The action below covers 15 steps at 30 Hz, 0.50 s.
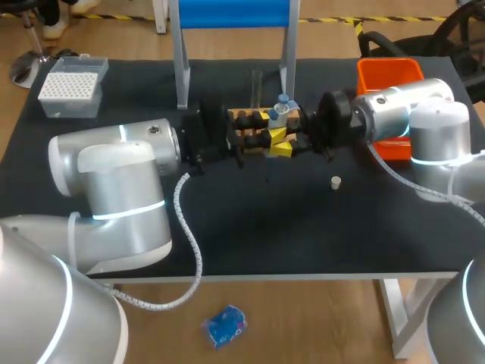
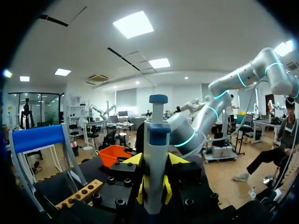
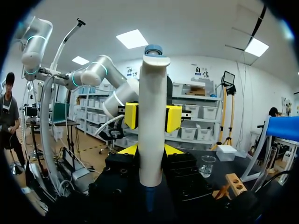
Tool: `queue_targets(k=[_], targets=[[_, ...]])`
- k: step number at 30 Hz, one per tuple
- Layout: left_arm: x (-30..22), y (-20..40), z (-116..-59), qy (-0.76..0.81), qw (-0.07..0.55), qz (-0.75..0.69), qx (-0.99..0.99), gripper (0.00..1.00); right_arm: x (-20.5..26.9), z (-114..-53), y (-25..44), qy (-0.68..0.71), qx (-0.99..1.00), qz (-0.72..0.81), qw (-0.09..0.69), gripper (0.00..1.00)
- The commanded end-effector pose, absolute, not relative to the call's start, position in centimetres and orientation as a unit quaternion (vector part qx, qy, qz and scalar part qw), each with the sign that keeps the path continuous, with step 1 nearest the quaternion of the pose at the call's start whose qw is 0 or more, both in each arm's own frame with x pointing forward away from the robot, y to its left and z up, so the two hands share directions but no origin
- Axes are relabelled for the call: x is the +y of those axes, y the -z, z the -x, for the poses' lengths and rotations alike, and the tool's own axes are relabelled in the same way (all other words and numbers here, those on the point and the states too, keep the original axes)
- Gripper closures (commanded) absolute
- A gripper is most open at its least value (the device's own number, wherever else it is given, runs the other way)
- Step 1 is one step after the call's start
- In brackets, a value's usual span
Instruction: Invert the test tube, pick up the pipette, mount the tip to pipette, aspirate from beaker and dispense into the tube, eject the tip, return the pipette, and cap with the stopper.
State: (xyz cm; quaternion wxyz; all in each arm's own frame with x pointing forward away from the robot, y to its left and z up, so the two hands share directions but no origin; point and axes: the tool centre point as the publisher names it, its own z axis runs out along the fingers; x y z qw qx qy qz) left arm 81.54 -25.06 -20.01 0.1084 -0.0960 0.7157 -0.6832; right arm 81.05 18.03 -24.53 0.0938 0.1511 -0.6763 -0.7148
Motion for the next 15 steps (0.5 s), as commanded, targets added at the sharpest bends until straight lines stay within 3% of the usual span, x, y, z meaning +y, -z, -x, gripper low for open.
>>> queue_targets(k=[1,6,10,15], targets=[[-25.31,20.03,-81.38,0.68,0.106,0.094,0.719,0.74,18.02,-81.3,24.6,0.714,-0.676,-0.152,0.096,1.0],[-25.38,20.03,-81.35,0.68,0.105,0.091,0.72,0.55,18.04,-81.32,24.73,0.712,-0.678,-0.151,0.1,1.0],[-25.43,20.04,-81.33,0.679,0.104,0.091,0.721,0.52,18.04,-81.34,24.77,0.712,-0.678,-0.151,0.102,1.0],[-25.43,20.09,-81.33,0.679,0.106,0.092,0.721,0.58,18.02,-81.36,24.78,0.712,-0.678,-0.15,0.102,1.0]])
